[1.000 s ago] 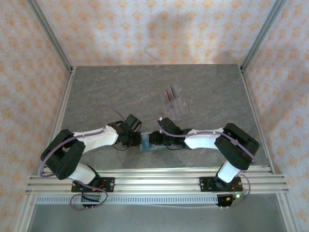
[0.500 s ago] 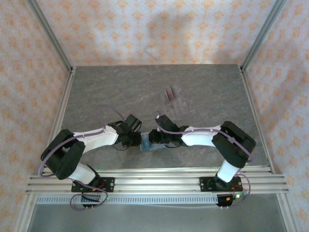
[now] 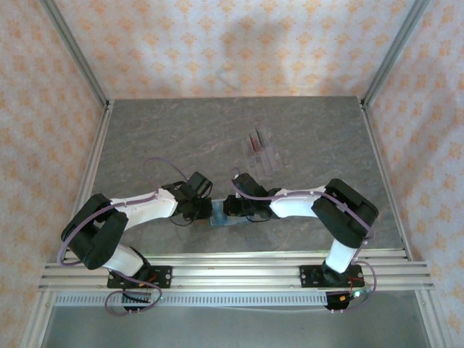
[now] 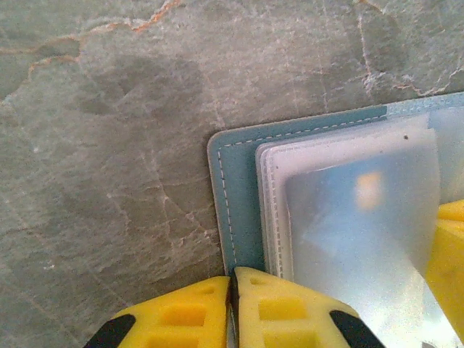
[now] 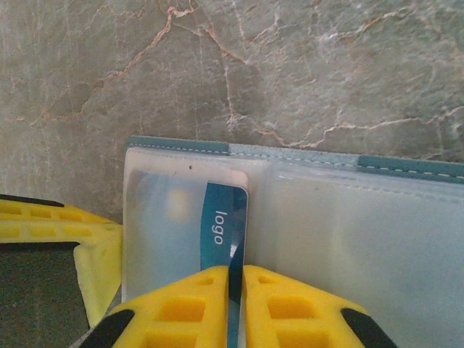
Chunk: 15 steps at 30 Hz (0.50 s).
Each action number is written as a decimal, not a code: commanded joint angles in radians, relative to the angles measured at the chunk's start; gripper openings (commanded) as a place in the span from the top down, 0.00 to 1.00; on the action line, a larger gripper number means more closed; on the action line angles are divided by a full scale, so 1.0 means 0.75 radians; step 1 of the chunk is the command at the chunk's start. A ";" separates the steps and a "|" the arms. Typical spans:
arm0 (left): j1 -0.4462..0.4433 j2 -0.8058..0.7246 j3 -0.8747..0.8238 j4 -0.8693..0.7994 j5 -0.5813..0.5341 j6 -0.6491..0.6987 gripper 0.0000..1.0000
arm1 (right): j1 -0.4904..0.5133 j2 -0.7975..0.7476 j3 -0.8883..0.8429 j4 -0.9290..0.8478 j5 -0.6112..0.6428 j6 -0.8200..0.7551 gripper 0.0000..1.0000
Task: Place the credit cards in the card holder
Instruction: Insert the credit card into the card slot.
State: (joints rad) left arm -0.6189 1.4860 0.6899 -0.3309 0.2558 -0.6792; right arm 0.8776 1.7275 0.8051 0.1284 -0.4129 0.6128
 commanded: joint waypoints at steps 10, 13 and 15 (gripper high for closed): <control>0.011 0.042 -0.067 0.024 -0.014 0.022 0.89 | -0.004 0.004 0.018 0.102 -0.018 0.041 0.82; 0.011 0.038 -0.072 0.025 -0.016 0.022 0.89 | -0.004 -0.058 0.041 -0.012 0.043 0.000 0.78; 0.012 0.037 -0.073 0.026 -0.016 0.024 0.89 | -0.006 -0.111 0.056 -0.110 0.105 -0.039 0.73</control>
State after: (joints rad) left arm -0.6186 1.4792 0.6785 -0.3180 0.2558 -0.6792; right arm 0.8700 1.7126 0.8097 0.1314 -0.4080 0.6231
